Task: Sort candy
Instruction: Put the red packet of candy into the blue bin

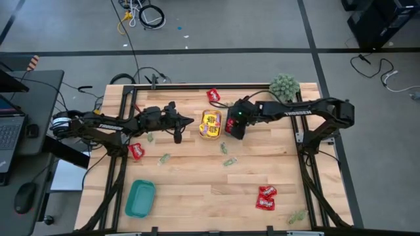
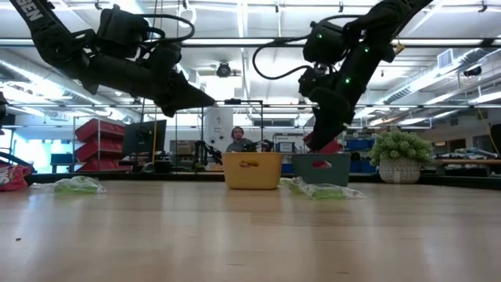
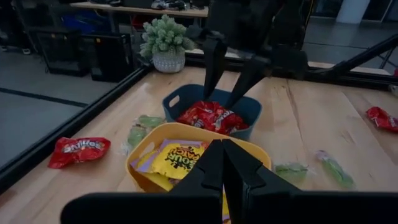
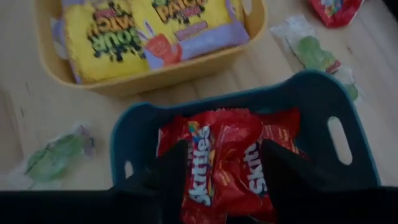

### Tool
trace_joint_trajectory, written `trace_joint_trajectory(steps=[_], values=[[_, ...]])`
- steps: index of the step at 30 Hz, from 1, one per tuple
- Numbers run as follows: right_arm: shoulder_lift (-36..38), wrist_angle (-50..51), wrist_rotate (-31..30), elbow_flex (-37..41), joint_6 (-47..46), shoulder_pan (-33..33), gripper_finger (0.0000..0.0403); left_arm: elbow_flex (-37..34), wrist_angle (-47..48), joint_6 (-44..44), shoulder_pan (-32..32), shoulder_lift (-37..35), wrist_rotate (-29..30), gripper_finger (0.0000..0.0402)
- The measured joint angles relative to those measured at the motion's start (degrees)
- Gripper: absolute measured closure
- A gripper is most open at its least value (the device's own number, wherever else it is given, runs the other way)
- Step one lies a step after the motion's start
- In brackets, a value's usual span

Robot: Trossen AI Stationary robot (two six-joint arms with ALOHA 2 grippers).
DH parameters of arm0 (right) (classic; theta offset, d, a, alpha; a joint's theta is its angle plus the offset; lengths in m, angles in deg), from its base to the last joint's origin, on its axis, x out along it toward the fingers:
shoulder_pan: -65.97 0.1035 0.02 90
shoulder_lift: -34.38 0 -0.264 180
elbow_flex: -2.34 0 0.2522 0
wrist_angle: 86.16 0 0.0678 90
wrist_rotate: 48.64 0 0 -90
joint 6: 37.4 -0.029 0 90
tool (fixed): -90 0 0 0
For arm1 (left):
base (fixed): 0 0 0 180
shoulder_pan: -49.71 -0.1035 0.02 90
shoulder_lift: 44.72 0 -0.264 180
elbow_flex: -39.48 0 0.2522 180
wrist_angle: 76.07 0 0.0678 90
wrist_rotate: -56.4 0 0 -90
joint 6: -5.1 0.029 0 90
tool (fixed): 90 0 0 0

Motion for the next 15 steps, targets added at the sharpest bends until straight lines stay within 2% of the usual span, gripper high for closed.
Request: trace_joint_trajectory(steps=[3, 9, 15], values=[[1.1, 0.0, -0.7, 0.0, -0.2, 0.5, 0.0206, 2.0, 4.2, 0.0, -1.0, 0.0, -0.3, 0.0399], [6.7, 0.4, -2.4, 0.0, 0.0, 1.6, 0.0249, 16.2, 28.1, 5.2, -7.8, 2.6, -0.3, 0.0400], [14.1, 1.0, -5.6, 0.0, 1.4, 2.5, 0.0283, 29.9, 36.9, 9.4, -15.9, 10.9, -11.2, 0.0401]])
